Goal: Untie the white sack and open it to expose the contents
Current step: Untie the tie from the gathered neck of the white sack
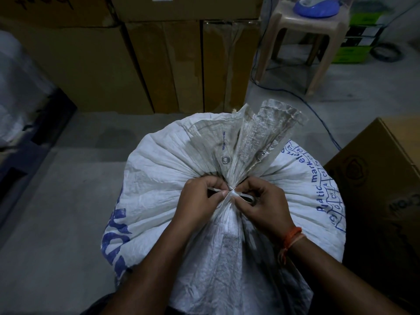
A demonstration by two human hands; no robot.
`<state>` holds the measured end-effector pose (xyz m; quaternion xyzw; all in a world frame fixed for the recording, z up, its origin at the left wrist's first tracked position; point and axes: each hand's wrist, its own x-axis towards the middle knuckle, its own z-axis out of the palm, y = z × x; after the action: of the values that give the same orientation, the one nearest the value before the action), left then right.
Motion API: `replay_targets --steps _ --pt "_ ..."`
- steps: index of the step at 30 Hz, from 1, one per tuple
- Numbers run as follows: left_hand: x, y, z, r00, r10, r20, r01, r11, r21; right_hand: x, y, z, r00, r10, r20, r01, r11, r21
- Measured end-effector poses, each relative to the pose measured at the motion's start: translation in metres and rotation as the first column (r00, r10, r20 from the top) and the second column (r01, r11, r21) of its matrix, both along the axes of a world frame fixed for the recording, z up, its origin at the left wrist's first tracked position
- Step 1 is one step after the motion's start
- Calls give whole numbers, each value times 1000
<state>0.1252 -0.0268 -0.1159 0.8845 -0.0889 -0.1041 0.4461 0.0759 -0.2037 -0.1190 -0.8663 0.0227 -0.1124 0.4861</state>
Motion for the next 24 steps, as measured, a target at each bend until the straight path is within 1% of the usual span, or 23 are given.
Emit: replay_targets --steps 6,11,14,17,20,24 --pt "0 -3 0 1000 -11 -8 11 1000 -3 0 1 1 1000 1 10 -1 1000 -14" --pt "-2 -3 3 1000 16 -24 -17 1000 -16 -3 4 4 998 14 57 -8 994 -113" --pt "-3 -3 4 1000 13 -25 -13 1000 -25 -4 6 6 997 22 70 -13 991 -132" --pt "-2 -2 5 1000 1 -30 -2 1000 -25 -2 5 5 998 21 62 -15 995 -102" --pt "-2 0 5 998 16 -64 -20 998 -60 -2 3 3 999 11 34 -9 999 -48" --pt "-3 3 5 997 31 -71 -36 997 -63 -3 2 0 1000 -1 8 2 999 -45"
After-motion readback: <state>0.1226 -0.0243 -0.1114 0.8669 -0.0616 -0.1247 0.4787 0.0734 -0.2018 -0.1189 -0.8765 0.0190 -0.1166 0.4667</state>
